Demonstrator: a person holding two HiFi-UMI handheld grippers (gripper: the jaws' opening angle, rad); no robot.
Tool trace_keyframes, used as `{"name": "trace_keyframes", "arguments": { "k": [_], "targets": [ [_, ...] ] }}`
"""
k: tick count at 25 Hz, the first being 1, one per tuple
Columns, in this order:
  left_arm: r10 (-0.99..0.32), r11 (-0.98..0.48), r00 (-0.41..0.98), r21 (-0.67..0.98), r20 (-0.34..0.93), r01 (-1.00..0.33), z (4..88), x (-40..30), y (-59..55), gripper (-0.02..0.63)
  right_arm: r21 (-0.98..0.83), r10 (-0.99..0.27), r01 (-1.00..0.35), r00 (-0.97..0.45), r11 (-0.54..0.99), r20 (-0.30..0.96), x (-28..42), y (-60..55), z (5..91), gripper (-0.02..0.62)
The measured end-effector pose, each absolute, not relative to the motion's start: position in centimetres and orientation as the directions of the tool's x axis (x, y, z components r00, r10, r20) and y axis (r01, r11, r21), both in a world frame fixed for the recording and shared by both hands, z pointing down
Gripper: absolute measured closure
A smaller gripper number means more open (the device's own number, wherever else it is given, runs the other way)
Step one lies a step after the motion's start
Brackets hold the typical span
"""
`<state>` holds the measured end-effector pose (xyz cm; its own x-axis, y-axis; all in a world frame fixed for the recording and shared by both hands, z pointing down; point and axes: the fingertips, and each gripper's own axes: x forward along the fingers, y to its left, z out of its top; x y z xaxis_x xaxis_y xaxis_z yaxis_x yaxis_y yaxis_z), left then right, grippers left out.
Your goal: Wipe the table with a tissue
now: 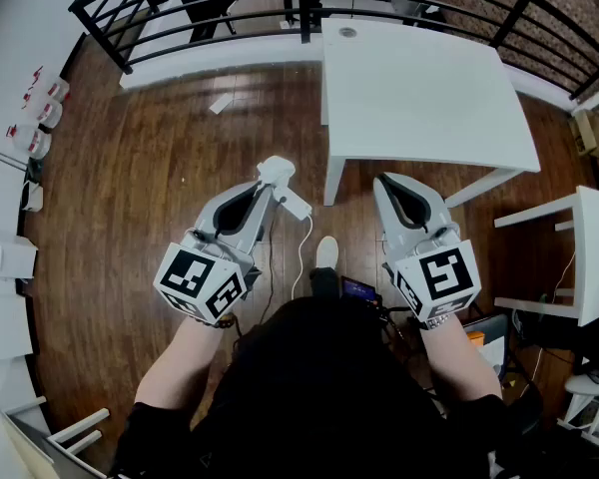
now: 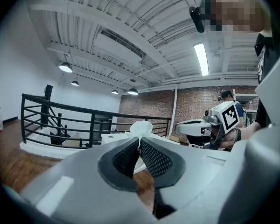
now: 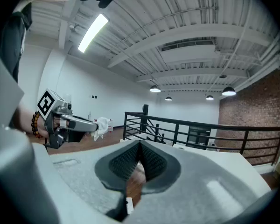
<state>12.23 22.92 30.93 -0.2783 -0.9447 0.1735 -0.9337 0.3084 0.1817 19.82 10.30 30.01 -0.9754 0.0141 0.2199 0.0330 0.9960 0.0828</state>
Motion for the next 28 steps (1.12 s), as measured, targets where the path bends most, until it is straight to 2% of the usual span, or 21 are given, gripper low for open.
{"name": "trace_keyframes", "arguments": {
  "k": [16, 28],
  "targets": [
    [-0.926, 0.296, -0.242, 0.159, 0.289, -0.942, 34.5, 2.9, 9.7, 0.578, 0.003, 0.006, 0.007, -0.969, 1.000, 0.248, 11.0, -2.1, 33.1, 0.603],
    [-0.916, 0.307, -0.256, 0.128, 0.309, -0.943, 34.1, -0.9, 4.9, 0.579, -0.017, 0.026, 0.023, -0.966, 1.000, 0.259, 7.3, -6.5, 33.3, 0.603]
  ]
}}
